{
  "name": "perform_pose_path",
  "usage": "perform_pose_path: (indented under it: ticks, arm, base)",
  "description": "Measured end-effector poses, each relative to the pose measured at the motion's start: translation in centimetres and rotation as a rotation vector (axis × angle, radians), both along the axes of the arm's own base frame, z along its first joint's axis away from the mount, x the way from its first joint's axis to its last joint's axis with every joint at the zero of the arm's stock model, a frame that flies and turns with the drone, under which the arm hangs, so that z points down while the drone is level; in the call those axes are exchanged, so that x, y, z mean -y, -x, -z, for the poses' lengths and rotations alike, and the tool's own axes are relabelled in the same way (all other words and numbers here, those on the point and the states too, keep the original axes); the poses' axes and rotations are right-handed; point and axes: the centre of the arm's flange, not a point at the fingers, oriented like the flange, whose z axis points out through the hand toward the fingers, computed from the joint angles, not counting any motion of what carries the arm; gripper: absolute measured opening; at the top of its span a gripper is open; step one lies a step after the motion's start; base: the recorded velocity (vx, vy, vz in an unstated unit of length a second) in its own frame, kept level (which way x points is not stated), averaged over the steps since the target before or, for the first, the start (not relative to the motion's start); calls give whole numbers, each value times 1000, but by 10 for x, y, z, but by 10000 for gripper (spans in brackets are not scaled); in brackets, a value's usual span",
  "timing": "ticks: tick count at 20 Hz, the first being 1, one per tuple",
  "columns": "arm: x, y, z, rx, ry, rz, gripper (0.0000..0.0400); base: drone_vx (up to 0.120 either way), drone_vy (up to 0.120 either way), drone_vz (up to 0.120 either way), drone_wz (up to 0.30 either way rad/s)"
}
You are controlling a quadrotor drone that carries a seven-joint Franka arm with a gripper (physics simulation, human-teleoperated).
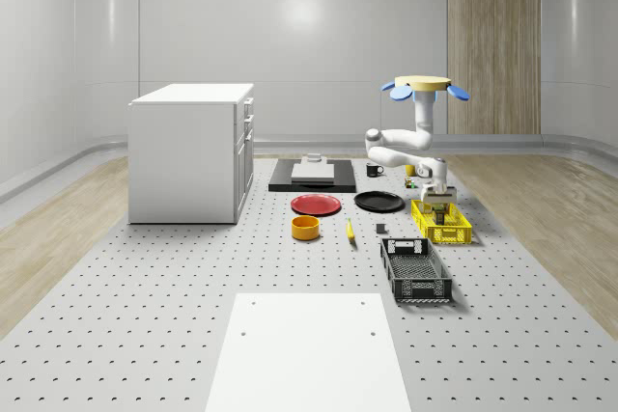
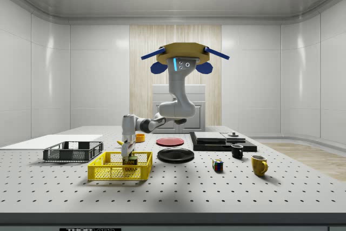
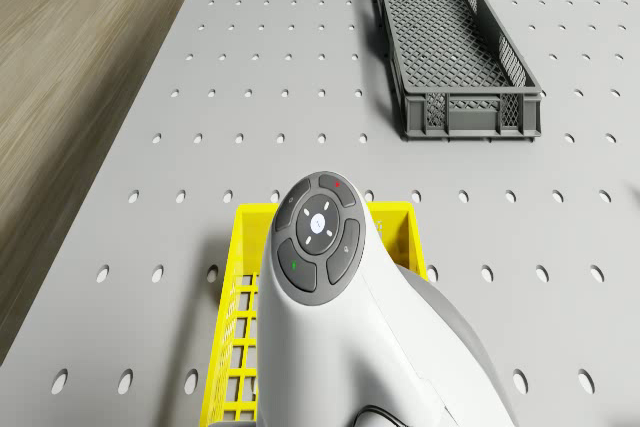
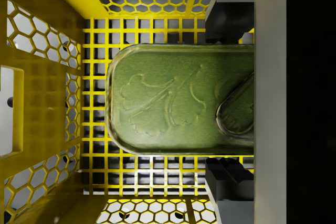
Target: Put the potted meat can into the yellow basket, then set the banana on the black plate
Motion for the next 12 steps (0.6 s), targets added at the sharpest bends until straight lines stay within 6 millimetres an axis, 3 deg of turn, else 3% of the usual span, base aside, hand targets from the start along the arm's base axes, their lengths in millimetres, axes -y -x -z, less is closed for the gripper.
perform_pose_path:
  ticks: [5,8,12]
  arm:
    - [0,0,4,1,-2,0,384]
    - [0,0,5,1,-2,0,392]
    - [0,0,5,1,-3,0,397]
  base:
    - [0,0,120,0]
    - [120,-120,120,0]
    - [120,-120,10,0]
